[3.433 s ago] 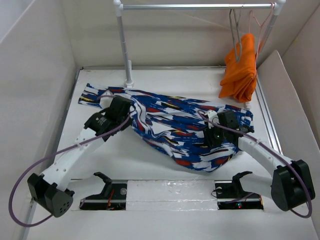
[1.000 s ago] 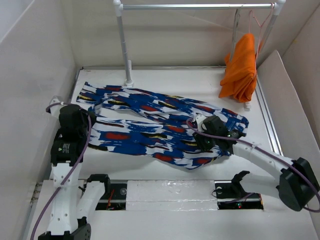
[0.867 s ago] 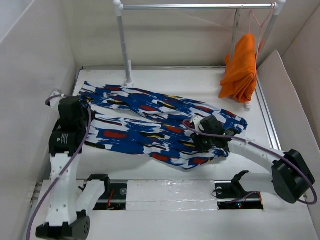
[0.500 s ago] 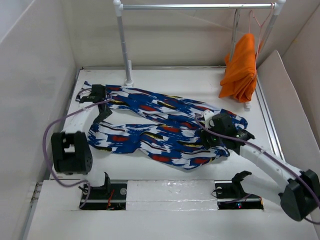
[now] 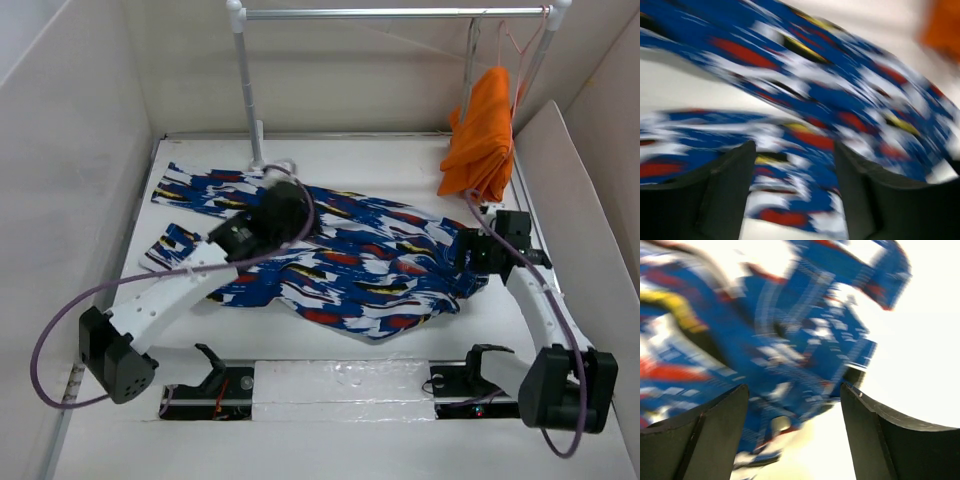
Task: Place the trousers on the hanger
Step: Flatten out the trousers at the center of the board.
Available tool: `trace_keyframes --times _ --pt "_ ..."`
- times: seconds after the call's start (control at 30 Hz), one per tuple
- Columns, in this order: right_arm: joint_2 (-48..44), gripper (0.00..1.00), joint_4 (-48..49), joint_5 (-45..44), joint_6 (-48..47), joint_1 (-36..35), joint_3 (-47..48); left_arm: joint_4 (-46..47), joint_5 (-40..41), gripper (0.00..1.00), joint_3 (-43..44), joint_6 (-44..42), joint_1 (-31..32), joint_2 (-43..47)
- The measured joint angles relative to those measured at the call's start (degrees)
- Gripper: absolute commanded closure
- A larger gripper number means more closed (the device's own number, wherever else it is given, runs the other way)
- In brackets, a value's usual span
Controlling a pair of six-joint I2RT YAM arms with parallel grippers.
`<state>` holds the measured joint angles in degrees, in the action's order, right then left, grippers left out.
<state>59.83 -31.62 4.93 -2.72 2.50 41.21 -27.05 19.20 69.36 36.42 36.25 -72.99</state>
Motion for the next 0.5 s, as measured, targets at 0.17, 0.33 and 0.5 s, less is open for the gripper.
trace_keyframes --times 0.17,0.33,0.5 --pt "6.34 0.24 1.66 1.64 -0.31 11.02 0.00 5.05 -5.86 0.49 -5.18 2.60 24.68 -1.99" --pt "12.41 0.35 4.02 3.80 -0.83 14.25 0.00 8.81 -10.82 0.31 -5.05 -0.76 37.16 -10.27" --pt "19.28 0.70 7.69 7.48 -0.63 14.40 0.20 12.31 -14.95 0.29 -4.02 -4.59 39.28 -17.68"
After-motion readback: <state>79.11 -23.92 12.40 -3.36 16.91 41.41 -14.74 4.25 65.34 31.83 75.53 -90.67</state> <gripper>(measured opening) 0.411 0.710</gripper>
